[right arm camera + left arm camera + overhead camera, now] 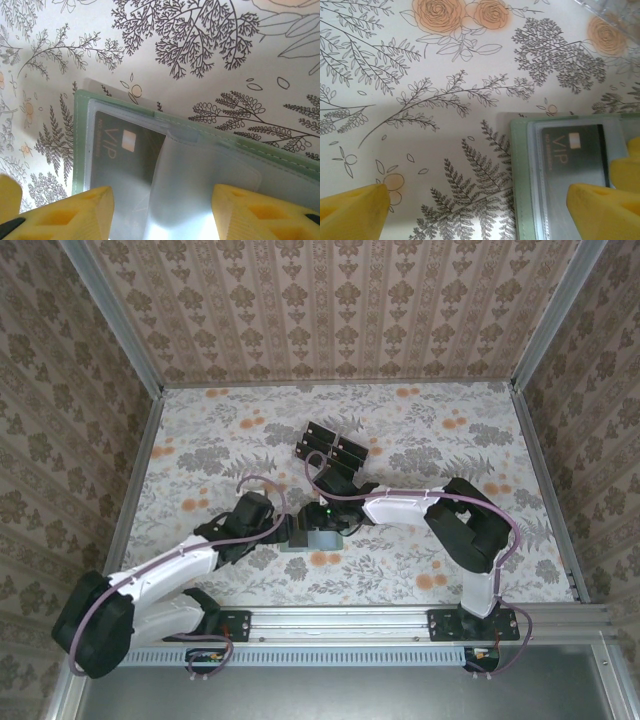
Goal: Put the credit cards into the card holder
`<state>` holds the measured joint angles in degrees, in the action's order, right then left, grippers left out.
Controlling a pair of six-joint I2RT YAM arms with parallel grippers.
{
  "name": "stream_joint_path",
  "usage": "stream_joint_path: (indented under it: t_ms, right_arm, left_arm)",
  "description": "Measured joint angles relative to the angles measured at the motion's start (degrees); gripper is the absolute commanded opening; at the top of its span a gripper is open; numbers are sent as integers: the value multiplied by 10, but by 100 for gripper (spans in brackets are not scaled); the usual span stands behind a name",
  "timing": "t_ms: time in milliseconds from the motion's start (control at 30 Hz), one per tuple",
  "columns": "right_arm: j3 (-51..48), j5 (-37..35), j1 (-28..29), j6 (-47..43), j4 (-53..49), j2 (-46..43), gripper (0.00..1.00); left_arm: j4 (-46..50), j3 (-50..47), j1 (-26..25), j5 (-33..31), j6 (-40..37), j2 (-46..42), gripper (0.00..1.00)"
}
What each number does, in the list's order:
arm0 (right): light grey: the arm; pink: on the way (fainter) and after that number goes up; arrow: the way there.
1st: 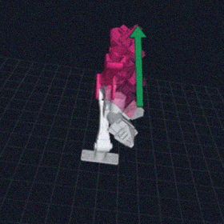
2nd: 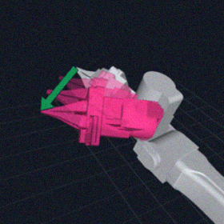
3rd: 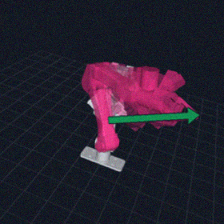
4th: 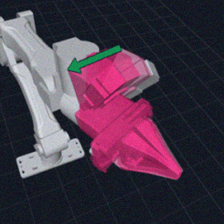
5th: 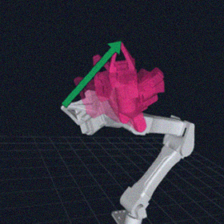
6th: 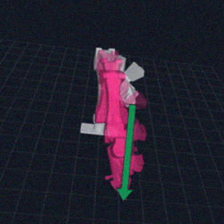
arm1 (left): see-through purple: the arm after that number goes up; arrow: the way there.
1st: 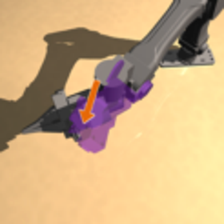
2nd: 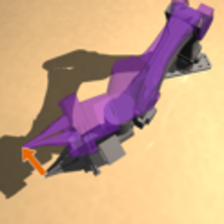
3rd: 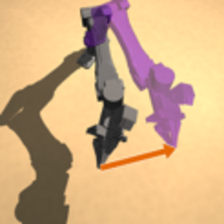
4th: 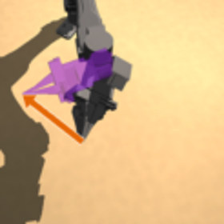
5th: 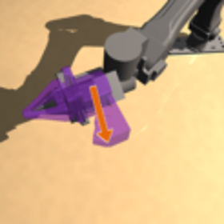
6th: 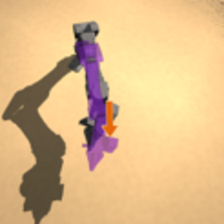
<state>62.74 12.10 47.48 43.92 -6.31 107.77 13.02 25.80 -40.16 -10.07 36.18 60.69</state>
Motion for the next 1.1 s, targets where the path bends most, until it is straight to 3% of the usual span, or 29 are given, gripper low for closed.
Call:
stream_joint_path:
  t_ms: [567,1100]
  right_arm:
    - [-2,2,-3,48,9,0,58]
    - [-5,7,-5,63,15,0,58]
  left_arm:
    - [-87,-66,-99,11,0,-68,100]
    - [-139,-58,-136,-9,-3,19,100]
